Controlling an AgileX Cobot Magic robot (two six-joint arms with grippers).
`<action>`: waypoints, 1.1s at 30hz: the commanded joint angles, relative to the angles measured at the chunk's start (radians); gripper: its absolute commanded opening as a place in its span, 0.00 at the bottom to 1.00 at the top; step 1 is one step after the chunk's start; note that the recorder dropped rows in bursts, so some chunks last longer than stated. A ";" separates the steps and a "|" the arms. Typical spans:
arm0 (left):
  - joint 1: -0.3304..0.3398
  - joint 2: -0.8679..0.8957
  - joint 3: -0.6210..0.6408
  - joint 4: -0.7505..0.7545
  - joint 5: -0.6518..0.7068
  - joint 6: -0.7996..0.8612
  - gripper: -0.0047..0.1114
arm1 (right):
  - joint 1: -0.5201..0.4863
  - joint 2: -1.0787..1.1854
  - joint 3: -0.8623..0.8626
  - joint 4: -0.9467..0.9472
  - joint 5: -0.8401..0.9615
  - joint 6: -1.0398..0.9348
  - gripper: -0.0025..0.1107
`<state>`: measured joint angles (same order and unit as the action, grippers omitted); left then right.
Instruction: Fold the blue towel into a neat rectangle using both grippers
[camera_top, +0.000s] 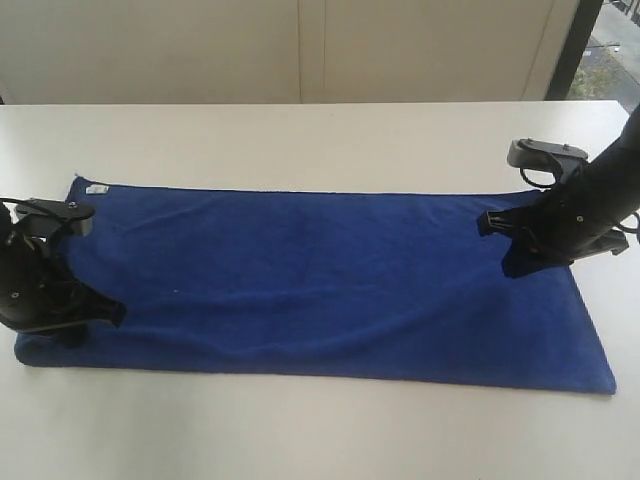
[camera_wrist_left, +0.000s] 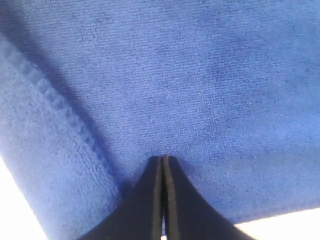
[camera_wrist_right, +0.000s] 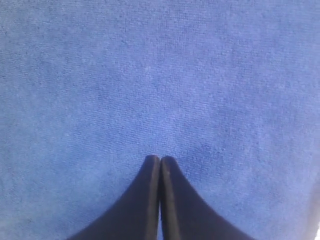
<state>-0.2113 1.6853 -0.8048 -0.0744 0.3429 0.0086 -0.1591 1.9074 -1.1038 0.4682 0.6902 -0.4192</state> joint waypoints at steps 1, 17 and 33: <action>0.001 -0.003 0.008 0.005 0.077 -0.009 0.04 | -0.001 0.025 0.001 -0.016 -0.008 0.004 0.02; 0.001 -0.078 -0.035 0.035 0.130 -0.009 0.04 | -0.001 0.037 0.001 -0.016 -0.018 0.004 0.02; 0.001 -0.072 -0.035 0.251 0.191 -0.076 0.04 | -0.001 0.037 0.001 -0.016 -0.015 0.004 0.02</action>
<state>-0.2113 1.6368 -0.8375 0.1009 0.4774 -0.0225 -0.1591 1.9446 -1.1038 0.4617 0.6778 -0.4177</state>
